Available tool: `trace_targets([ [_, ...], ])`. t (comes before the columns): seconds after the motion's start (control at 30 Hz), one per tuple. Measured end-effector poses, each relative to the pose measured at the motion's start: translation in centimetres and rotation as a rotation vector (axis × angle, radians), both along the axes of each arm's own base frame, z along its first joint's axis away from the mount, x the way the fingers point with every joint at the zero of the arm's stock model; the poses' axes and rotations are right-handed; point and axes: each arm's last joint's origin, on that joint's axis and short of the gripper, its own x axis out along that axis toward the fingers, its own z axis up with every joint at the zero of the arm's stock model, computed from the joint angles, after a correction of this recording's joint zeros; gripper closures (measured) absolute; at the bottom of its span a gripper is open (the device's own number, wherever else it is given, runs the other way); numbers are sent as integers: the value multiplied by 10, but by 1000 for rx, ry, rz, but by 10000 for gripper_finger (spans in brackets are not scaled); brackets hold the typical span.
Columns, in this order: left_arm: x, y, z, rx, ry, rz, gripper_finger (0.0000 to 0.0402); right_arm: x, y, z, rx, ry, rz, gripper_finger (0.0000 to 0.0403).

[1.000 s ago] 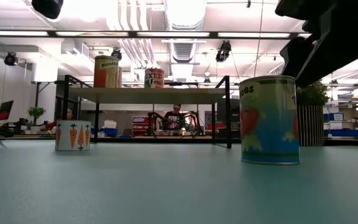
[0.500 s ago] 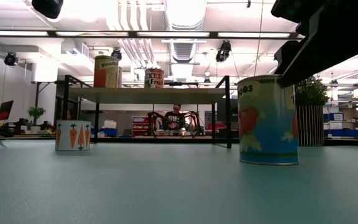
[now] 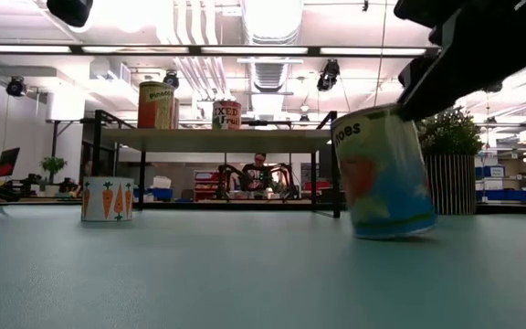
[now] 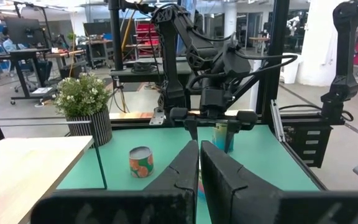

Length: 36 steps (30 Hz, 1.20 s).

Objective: Pick and place cans onto a shelf
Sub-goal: Put the canned tomatoes on the shelf

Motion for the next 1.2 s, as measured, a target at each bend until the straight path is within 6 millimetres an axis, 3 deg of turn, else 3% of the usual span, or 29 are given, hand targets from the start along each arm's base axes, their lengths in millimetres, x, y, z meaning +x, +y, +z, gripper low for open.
trace_targets([
  [0.23, 0, 0, 4, 6, -30, 2, 402, 8, -4, 12, -4, -34, -3, 155],
  [0.63, 0, 0, 4, 7, -36, 2, 402, 8, -7, 10, -26, -33, -13, 166],
  [0.97, 0, 0, 6, 0, -56, 2, 402, 21, -7, 28, -113, -254, -2, 166],
  [1.2, -3, 2, 22, 18, -186, 18, 402, 43, -32, 55, -193, -483, -43, 166],
])
